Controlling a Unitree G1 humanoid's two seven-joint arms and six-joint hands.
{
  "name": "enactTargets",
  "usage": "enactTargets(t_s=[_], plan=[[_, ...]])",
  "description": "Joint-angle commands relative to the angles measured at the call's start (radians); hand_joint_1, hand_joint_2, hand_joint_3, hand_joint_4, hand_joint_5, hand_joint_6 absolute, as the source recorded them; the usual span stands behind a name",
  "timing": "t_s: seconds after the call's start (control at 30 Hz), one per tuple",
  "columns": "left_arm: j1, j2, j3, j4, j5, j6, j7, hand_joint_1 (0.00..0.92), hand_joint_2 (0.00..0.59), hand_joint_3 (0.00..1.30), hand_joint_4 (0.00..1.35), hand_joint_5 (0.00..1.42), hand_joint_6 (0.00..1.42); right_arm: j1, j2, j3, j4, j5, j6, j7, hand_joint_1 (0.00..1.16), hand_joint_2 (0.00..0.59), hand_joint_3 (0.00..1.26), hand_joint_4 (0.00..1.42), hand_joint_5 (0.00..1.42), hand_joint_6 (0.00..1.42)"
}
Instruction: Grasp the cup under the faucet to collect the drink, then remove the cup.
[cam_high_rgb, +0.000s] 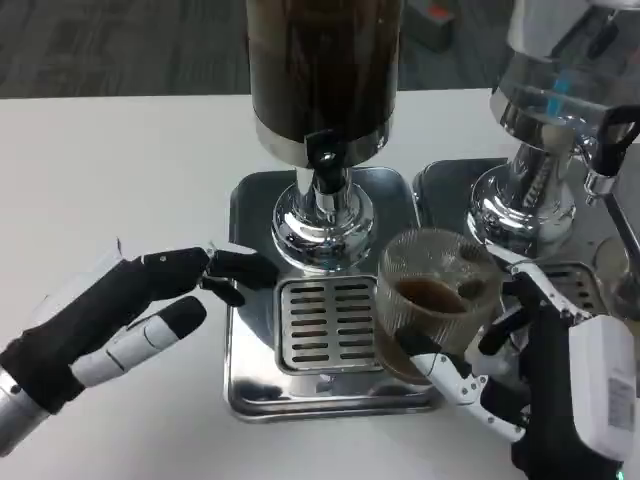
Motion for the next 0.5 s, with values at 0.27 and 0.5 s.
enactTargets(t_s=[0.27,0.5], plan=[[0.034,0.025,-0.014,-0.047,-0.018,-0.022,-0.015,0.000,0.137,0.40,0.37,0.34,0.47,0.057,0.002,-0.005,-0.084,0.001,-0.047,0.002,0.56,0.206,0.64,0.75,0.98,1.35],[0.048,0.037,-0.012,-0.071,-0.034,-0.021,-0.024,0.000,0.137,0.40,0.37,0.34,0.47,0.077,0.003,-0.002,-0.098,-0.001,-0.056,0.004,0.57,0.199,0.64,0.76,0.99,1.35]])
